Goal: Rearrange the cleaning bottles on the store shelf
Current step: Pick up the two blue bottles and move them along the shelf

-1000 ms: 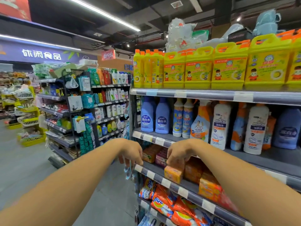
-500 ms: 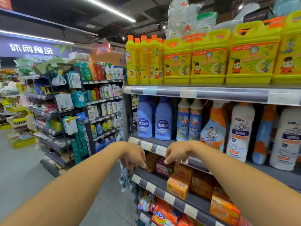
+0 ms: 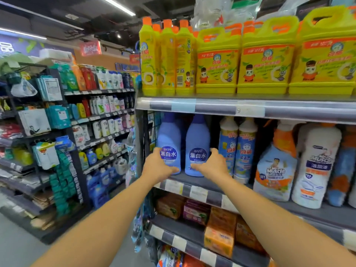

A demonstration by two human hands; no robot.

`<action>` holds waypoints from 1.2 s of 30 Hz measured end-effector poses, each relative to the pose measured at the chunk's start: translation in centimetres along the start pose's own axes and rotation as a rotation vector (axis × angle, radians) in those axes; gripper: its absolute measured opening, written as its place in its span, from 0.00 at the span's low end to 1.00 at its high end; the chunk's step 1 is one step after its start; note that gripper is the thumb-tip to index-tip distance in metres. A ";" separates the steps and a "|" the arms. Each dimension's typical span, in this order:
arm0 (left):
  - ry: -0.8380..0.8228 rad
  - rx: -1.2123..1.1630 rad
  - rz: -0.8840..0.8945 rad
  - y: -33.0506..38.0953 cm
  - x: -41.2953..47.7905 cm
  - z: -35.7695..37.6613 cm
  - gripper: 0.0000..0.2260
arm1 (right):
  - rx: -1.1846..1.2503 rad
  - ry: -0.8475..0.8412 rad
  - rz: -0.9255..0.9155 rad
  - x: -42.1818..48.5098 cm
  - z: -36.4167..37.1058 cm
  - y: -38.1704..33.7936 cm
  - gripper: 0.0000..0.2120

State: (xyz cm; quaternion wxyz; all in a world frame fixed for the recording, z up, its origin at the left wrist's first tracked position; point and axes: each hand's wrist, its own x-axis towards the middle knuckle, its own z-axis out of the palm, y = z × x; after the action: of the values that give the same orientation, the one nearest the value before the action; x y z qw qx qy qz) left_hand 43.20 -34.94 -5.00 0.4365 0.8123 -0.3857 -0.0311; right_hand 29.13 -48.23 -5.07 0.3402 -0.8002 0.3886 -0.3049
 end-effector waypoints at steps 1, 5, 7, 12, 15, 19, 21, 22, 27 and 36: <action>0.039 -0.032 -0.011 -0.4 0.8 0.4 0.39 | 0.024 0.057 0.033 0.6 0.8 0.0 0.48; 0.168 -0.157 -0.079 -0.8 3.9 2.1 0.46 | 0.094 0.233 0.145 2.5 3.8 -0.5 0.52; 0.214 -0.205 -0.074 -0.8 5.2 3.0 0.49 | 0.122 0.292 0.174 3.1 5.2 -0.7 0.52; 0.276 -0.281 -0.075 -1.9 7.9 4.9 0.48 | 0.155 0.435 0.196 4.4 7.5 -1.0 0.54; 0.212 -0.369 -0.088 -3.2 9.2 5.1 0.40 | 0.127 0.468 0.193 5.2 8.2 -0.4 0.54; 0.146 -0.477 -0.086 -4.5 10.5 5.1 0.39 | 0.131 0.475 0.175 6.1 8.7 0.6 0.55; 0.150 -0.460 -0.074 -4.9 10.6 5.2 0.40 | 0.125 0.474 0.176 6.4 9.0 1.0 0.57; 0.152 -0.447 -0.063 -5.0 10.7 5.2 0.41 | 0.119 0.484 0.174 6.5 9.2 1.1 0.57; 0.177 -0.382 -0.032 -4.8 10.7 5.4 0.39 | 0.074 0.519 0.132 7.1 9.3 1.1 0.51; 0.114 -0.340 0.013 -2.1 9.0 2.6 0.37 | 0.105 0.473 0.106 5.7 6.8 -0.4 0.47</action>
State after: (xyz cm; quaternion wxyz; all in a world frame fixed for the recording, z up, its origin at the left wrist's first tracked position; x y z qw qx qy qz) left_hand 49.77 -41.95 -5.52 0.5888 0.7248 -0.3546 -0.0471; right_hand 37.35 -50.62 -7.46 0.2966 -0.6663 0.4823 -0.4852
